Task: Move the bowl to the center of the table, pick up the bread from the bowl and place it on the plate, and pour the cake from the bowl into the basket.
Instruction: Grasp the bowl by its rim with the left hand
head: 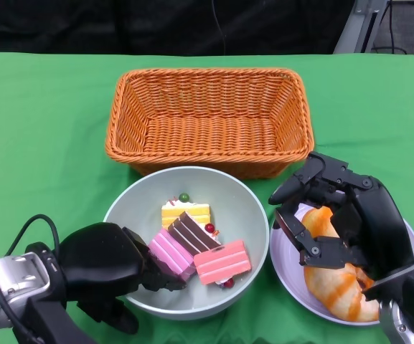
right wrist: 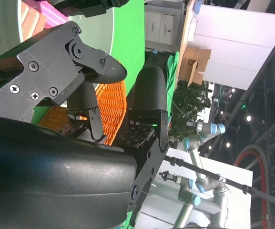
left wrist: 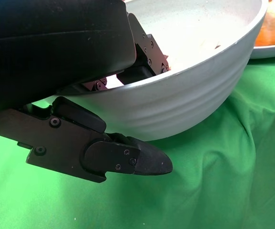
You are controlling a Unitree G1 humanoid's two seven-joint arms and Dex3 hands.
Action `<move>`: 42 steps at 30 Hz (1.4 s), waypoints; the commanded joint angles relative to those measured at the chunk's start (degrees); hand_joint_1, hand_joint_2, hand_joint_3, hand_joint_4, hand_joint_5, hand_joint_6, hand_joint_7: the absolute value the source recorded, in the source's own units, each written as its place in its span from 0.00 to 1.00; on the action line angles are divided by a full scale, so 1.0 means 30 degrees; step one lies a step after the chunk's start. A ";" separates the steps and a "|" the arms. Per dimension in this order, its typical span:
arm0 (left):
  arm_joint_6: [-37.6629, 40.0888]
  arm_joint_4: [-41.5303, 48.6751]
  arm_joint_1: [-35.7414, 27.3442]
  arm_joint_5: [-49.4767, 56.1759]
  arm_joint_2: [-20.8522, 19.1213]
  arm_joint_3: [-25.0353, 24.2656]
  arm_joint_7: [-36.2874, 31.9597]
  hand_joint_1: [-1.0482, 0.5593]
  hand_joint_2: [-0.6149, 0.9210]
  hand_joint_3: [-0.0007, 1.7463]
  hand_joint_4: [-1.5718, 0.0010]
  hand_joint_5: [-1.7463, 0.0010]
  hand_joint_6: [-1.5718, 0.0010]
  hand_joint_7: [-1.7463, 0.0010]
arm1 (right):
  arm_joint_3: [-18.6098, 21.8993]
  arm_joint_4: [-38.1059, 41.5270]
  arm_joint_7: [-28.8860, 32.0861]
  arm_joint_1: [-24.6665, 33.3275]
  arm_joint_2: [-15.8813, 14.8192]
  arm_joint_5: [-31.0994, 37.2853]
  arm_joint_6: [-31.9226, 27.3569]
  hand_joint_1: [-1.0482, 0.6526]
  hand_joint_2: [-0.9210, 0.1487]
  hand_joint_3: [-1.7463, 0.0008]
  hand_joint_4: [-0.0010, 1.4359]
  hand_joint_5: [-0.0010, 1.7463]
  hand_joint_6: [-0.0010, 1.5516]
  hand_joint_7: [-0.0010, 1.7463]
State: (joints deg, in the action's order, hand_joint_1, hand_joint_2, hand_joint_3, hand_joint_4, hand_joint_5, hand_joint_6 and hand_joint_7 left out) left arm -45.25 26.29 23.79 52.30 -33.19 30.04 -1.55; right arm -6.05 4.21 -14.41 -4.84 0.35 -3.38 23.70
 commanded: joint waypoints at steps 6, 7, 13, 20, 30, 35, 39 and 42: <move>-0.0006 0.0312 -0.0196 0.0030 -0.0291 0.0198 0.0044 0.38 1.00 0.10 0.50 0.95 0.50 0.96 | 0.0101 0.0069 -0.0096 -0.0118 -0.0123 -0.0268 0.0193 0.55 0.37 0.46 0.47 0.85 0.44 0.67; -0.0042 0.0369 -0.0204 0.0061 -0.0264 0.0206 -0.0090 0.41 1.00 0.08 0.45 0.94 0.46 0.96 | 0.0096 0.0043 -0.0090 -0.0101 -0.0113 -0.0275 0.0174 0.55 0.36 0.46 0.47 0.85 0.44 0.67; -0.0432 0.0886 -0.0068 0.0006 -0.0188 0.0346 -0.0523 0.45 1.00 0.06 0.33 0.88 0.34 0.93 | 0.0064 -0.0148 -0.0009 -0.0002 -0.0050 -0.0254 -0.0030 0.55 0.36 0.46 0.46 0.85 0.44 0.67; -0.1056 0.1851 0.0031 0.0296 -0.0006 0.0631 -0.2440 0.47 1.00 0.04 0.47 0.46 0.24 0.97 | 0.0039 -0.0262 0.0056 0.0064 -0.0053 -0.0149 0.0031 0.55 0.37 0.46 0.47 0.85 0.45 0.67; -0.2630 0.5411 0.0872 0.1460 0.0798 0.1443 -0.8291 0.51 1.00 0.05 0.65 0.01 0.50 0.47 | 0.0019 -0.0247 0.0022 0.0061 -0.0025 -0.0220 0.0178 0.56 0.37 0.45 0.47 0.85 0.45 0.67; -0.2982 0.6941 0.1295 0.1788 0.1085 0.1942 -0.9961 0.52 1.00 0.09 0.64 0.00 0.61 0.25 | 0.0023 -0.0329 0.0173 0.0119 -0.0041 -0.0022 0.0215 0.55 0.37 0.46 0.47 0.85 0.45 0.67; -0.3308 0.7595 0.1530 0.1969 0.1111 0.2358 -1.1124 0.52 1.00 0.11 0.62 0.00 0.64 0.17 | 0.0023 -0.0296 0.0146 0.0118 -0.0045 -0.0064 0.0239 0.55 0.36 0.46 0.47 0.84 0.45 0.67; -0.3713 0.7901 0.1672 0.2015 0.1040 0.2579 -1.1720 0.53 1.00 0.13 0.62 0.00 0.69 0.07 | 0.0009 -0.0356 0.0174 0.0133 -0.0026 -0.0071 0.0091 0.56 0.36 0.46 0.48 0.84 0.45 0.67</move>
State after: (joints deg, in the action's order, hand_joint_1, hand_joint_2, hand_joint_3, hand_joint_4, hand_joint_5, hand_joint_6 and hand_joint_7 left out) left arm -55.56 49.08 28.60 57.43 -29.59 37.08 -35.98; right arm -6.16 3.83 -14.22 -4.73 0.40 -3.27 23.72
